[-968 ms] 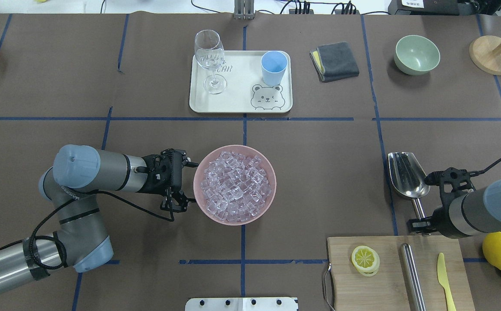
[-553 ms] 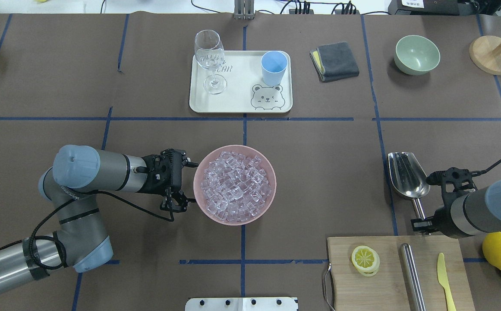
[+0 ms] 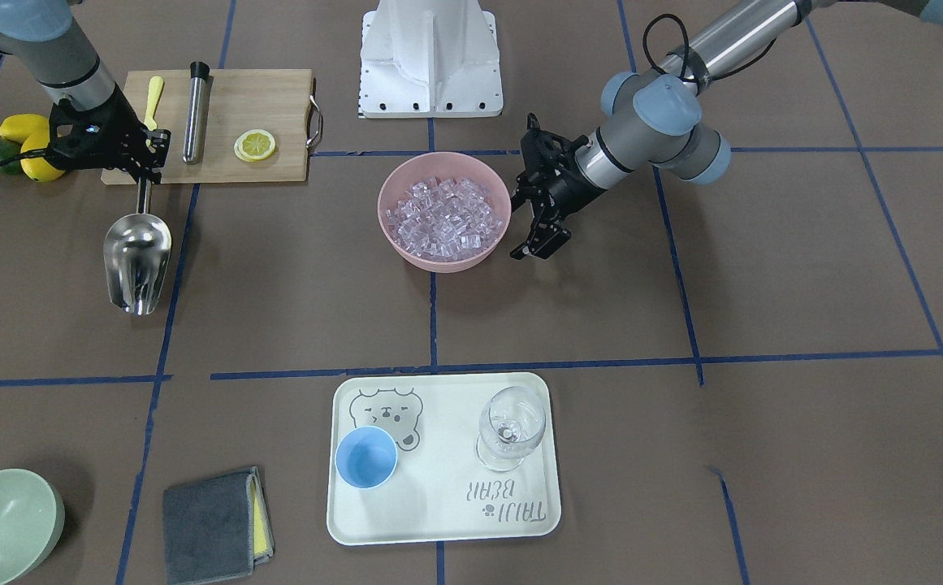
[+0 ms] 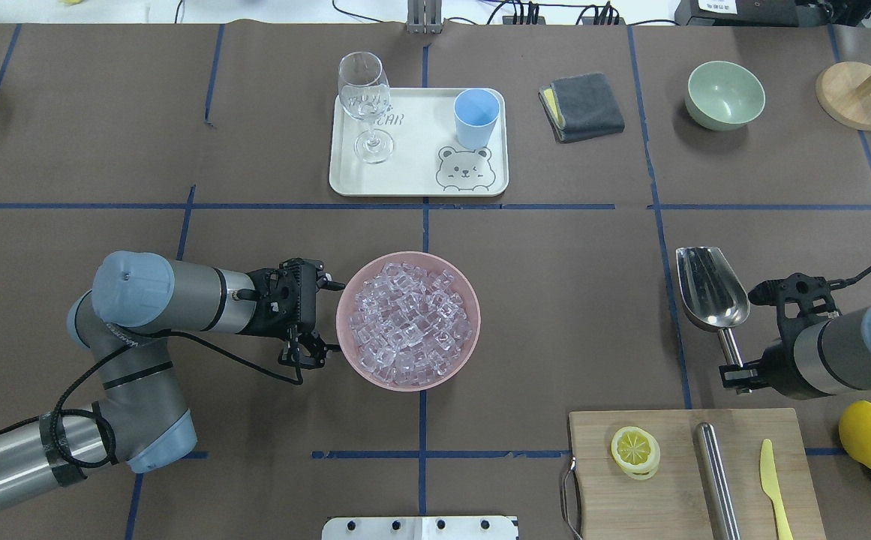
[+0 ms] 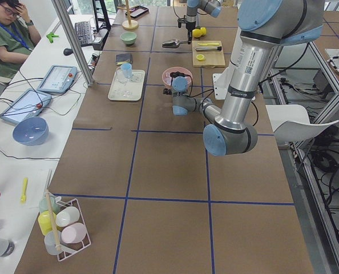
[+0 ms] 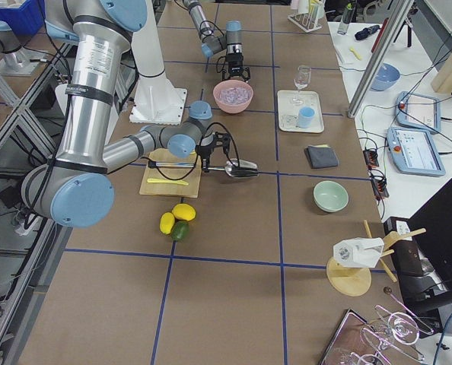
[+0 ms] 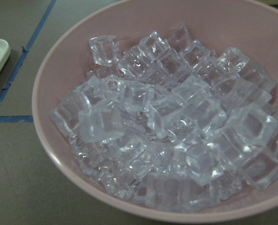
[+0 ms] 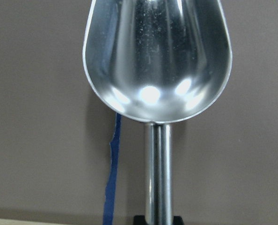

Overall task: Put ice in cup with scoop
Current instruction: 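Close the right gripper on the metal scoop's handle, then lift the scoop with the right gripper and carry it toward the pink bowl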

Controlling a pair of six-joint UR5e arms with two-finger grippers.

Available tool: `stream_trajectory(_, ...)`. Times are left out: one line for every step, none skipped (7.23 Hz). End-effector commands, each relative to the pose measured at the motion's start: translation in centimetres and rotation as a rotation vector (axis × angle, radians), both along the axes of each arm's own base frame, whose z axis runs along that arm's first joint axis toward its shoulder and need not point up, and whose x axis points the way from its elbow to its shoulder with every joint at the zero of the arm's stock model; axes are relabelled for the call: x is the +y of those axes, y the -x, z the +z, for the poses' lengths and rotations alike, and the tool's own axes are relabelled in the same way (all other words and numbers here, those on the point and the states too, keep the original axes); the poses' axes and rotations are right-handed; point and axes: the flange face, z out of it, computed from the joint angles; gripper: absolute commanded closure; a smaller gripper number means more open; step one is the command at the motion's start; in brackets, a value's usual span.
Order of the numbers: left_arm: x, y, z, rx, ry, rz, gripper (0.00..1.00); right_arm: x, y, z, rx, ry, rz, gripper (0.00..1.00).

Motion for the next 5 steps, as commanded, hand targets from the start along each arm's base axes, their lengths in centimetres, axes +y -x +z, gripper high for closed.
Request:
stream_trajectory(0.0,0.0,0.1,-0.002,0.001,0.0,0.01,-0.9,-2.2,-3.1,0.009,-0.08,-0.042,1.0)
stream_trajectory(0.0,0.0,0.0,0.0,0.0,0.0,0.01,-0.9,-2.9,-4.6,-0.013,-0.107,-0.052,1.0)
stream_trajectory(0.0,0.0,0.0,0.0,0.0,0.0,0.01,-0.6,-2.4,-4.8,-0.015,-0.154,-0.116,1.0)
stream_trajectory(0.0,0.0,0.0,0.0,0.0,0.0,0.01,-2.0,-2.5,-7.0,-0.041,-0.328,-0.219,1.0)
stream_trajectory(0.0,0.0,0.0,0.0,0.0,0.0,0.01,-3.2,-2.7,-8.3,-0.057,-0.494,-0.352,1.0)
